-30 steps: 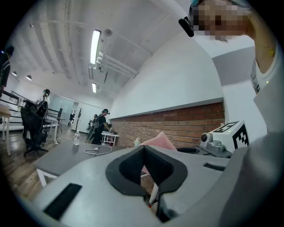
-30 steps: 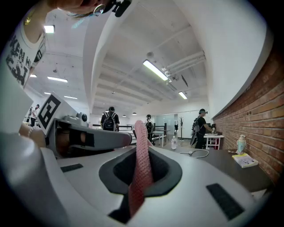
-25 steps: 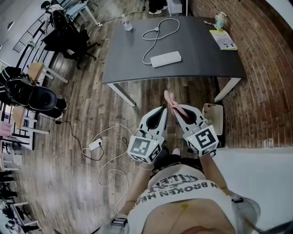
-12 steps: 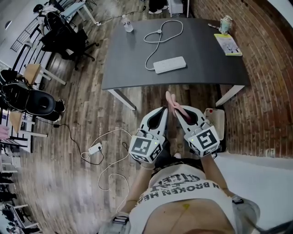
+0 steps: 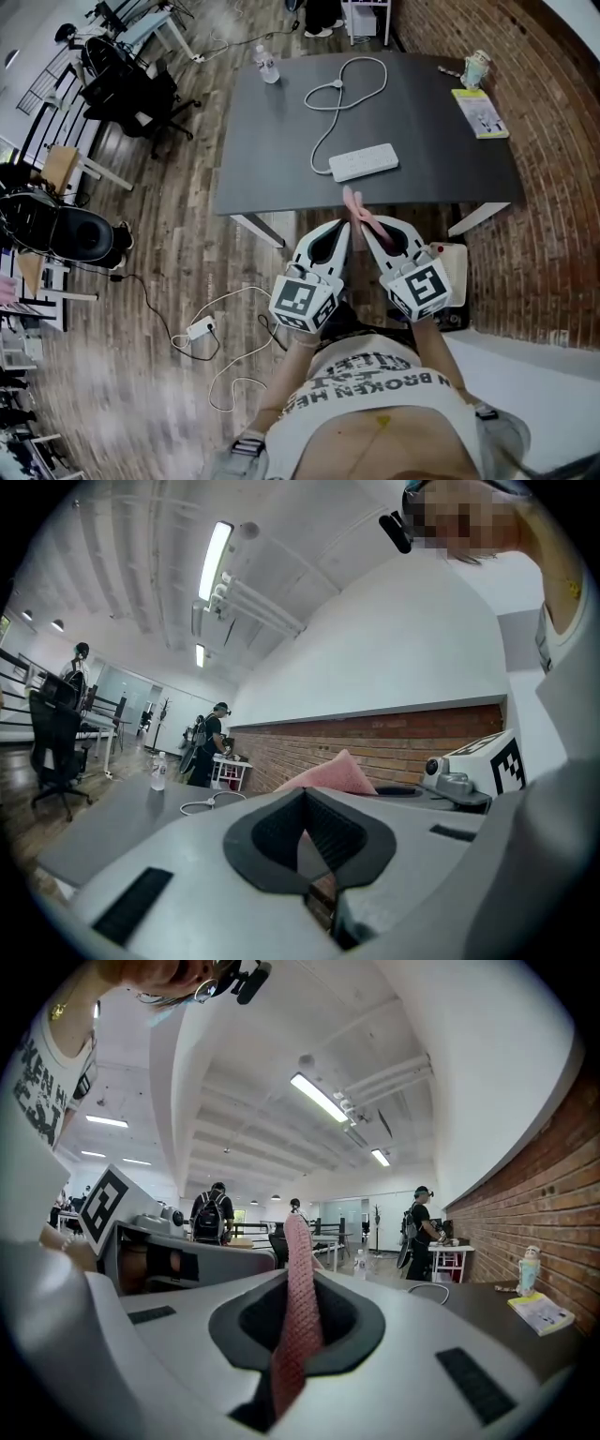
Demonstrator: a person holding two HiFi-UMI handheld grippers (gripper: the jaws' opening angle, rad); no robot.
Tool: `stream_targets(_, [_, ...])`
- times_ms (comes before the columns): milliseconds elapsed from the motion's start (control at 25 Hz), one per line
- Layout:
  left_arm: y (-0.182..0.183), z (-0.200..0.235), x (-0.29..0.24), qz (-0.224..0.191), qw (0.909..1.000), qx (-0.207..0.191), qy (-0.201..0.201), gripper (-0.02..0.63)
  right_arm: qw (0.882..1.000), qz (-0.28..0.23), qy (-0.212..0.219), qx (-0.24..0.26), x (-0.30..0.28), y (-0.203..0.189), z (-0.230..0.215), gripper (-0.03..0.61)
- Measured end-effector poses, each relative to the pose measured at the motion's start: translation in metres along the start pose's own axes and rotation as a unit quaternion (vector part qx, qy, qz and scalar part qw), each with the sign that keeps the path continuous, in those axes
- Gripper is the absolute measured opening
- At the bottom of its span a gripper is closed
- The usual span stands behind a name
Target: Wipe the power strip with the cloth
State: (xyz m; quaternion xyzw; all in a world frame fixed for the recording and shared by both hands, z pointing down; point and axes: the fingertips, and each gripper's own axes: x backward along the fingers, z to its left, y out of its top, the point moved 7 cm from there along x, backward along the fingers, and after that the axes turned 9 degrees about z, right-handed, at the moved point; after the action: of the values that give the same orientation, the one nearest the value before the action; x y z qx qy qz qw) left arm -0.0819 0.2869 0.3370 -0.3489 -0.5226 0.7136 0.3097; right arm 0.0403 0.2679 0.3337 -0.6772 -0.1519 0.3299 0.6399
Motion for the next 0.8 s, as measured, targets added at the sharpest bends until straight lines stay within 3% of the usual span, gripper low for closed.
stream_targets(480, [0.005, 0.080, -0.016, 0.015, 0.9998, 0.005, -0.015, 0.005, 1.000, 0.011, -0.019, -0.008, -0.079, 0.008, 0.000, 0.017])
stream_targets(800, [-0.001, 0.104, -0.016, 0.011, 0.9997, 0.023, -0.004, 0.005, 0.999, 0.037, -0.019, -0.015, -0.103, 0.001, -0.002, 0.017])
